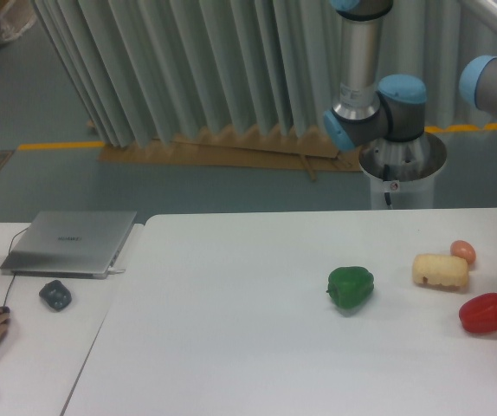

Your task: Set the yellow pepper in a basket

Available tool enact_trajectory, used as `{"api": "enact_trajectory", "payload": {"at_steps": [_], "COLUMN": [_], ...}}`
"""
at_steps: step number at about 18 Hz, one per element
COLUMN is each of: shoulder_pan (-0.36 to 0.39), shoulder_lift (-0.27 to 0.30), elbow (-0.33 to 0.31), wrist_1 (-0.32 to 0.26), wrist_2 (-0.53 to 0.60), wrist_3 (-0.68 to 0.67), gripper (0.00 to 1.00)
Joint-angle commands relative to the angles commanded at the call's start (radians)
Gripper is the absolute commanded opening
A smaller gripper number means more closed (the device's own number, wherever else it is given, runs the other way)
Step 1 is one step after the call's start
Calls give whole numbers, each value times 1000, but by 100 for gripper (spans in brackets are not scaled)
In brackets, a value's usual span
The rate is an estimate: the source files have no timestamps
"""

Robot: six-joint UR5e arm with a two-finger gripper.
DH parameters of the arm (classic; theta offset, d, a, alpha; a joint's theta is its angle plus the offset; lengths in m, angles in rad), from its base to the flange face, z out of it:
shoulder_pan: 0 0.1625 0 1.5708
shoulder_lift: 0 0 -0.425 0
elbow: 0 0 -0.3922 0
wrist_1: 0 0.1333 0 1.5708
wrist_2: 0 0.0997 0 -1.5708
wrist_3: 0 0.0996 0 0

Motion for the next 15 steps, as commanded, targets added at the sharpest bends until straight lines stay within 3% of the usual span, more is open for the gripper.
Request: {"api": "enact_trajectory", "payload": {"at_steps": [15], "shoulder_pan": [-15], "shoulder_lift": [-14], "elbow": [-8], "wrist_1": [6], "wrist_2": [-8], "wrist_3": [-43], "gripper": [100]}}
